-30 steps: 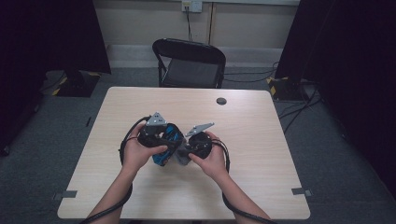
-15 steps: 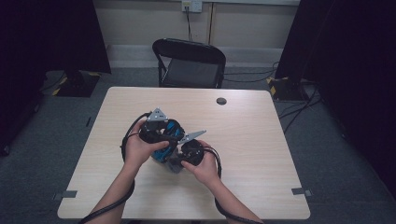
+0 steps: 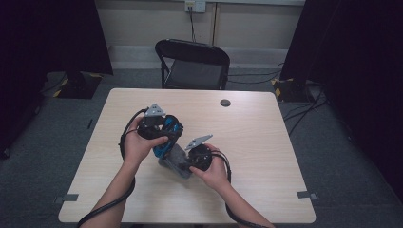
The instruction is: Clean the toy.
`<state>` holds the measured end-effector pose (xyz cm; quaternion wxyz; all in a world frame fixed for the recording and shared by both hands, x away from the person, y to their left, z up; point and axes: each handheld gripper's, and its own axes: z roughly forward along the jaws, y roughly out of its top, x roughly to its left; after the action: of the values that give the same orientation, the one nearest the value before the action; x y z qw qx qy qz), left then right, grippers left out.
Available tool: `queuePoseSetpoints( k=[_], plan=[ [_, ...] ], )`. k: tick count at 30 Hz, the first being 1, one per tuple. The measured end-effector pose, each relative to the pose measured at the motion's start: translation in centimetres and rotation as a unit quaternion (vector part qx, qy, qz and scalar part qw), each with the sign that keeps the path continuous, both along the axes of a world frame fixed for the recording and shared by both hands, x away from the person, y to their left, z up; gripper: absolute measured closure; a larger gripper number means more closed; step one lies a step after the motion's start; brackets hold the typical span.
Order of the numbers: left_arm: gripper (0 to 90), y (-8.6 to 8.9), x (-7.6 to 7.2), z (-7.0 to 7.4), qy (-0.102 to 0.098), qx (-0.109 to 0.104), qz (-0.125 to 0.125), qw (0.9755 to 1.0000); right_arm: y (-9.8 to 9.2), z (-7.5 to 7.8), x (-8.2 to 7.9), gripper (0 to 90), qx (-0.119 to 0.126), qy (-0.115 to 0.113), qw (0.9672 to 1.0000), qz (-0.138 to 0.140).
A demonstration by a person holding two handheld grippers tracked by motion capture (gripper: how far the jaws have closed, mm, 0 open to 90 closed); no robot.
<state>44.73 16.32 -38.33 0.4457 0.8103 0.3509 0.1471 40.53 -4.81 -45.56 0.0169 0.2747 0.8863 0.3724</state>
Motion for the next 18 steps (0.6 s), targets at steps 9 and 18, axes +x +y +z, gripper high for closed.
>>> queuePoseSetpoints(
  k=[9,18],
  plan=[
    [25.4,2.1,-0.2,-0.9,0.021,0.025,0.012,0.9994,-6.0,1.1,1.8,75.2,-0.004,-0.019,0.9969,-0.076],
    [25.4,3.8,-0.5,-2.8,0.042,0.045,0.024,0.9978,-11.0,1.4,2.7,75.2,-0.003,-0.028,0.9901,-0.138]
  ],
)
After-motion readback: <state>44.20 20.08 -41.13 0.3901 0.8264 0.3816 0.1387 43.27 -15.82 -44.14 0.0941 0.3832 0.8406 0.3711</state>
